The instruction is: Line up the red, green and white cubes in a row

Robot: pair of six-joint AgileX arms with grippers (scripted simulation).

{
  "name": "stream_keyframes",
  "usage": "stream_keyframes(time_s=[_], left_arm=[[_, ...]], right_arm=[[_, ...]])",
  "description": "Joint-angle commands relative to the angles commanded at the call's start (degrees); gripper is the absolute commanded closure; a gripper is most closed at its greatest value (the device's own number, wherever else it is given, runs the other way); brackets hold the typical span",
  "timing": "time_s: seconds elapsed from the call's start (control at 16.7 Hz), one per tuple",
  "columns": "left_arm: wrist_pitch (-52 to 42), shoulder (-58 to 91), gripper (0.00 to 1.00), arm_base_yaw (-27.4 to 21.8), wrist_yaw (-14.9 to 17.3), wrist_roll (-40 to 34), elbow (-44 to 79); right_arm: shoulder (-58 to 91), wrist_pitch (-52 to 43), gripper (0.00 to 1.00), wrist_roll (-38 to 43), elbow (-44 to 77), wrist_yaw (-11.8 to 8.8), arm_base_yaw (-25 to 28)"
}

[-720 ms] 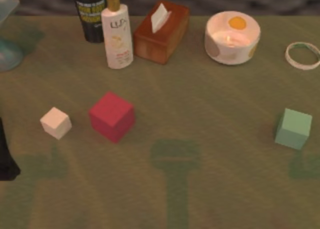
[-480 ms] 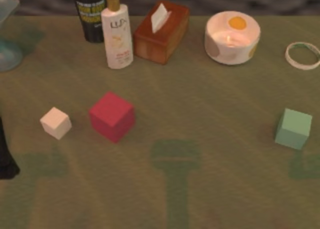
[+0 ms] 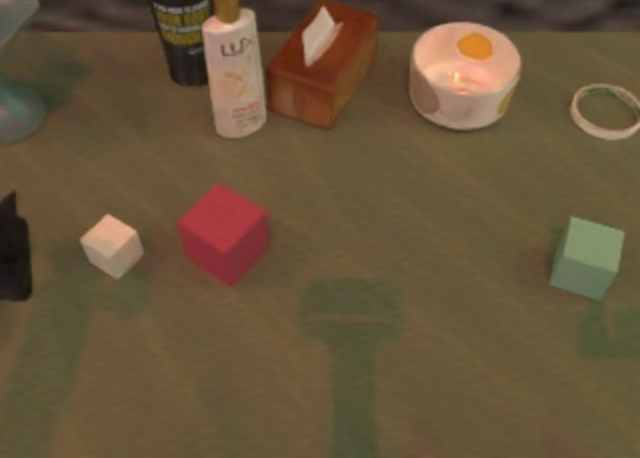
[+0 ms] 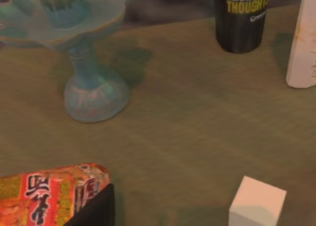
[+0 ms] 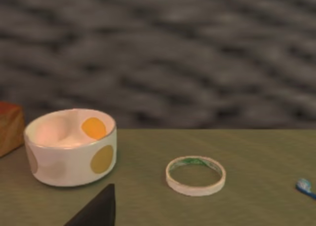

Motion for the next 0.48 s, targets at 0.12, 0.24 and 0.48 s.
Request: stream_keyframes(time_s=[0.12, 0.24, 0.48], left_arm=[[-6.08, 13.04, 0.0, -0.77, 0.01, 2.63, 8.67], [-12.42, 26.56, 0.0, -1.53, -0.02, 5.32, 17.41], [-24.6, 51.16, 0.0, -2.96, -0.1, 10.45, 34.0]], right_arm=[[0.0, 0.0, 0.0, 0.0, 0.0, 0.0, 0.0], [0.0, 0.0, 0.0, 0.0, 0.0, 0.0, 0.0], [0.0, 0.0, 0.0, 0.0, 0.0, 0.0, 0.0]])
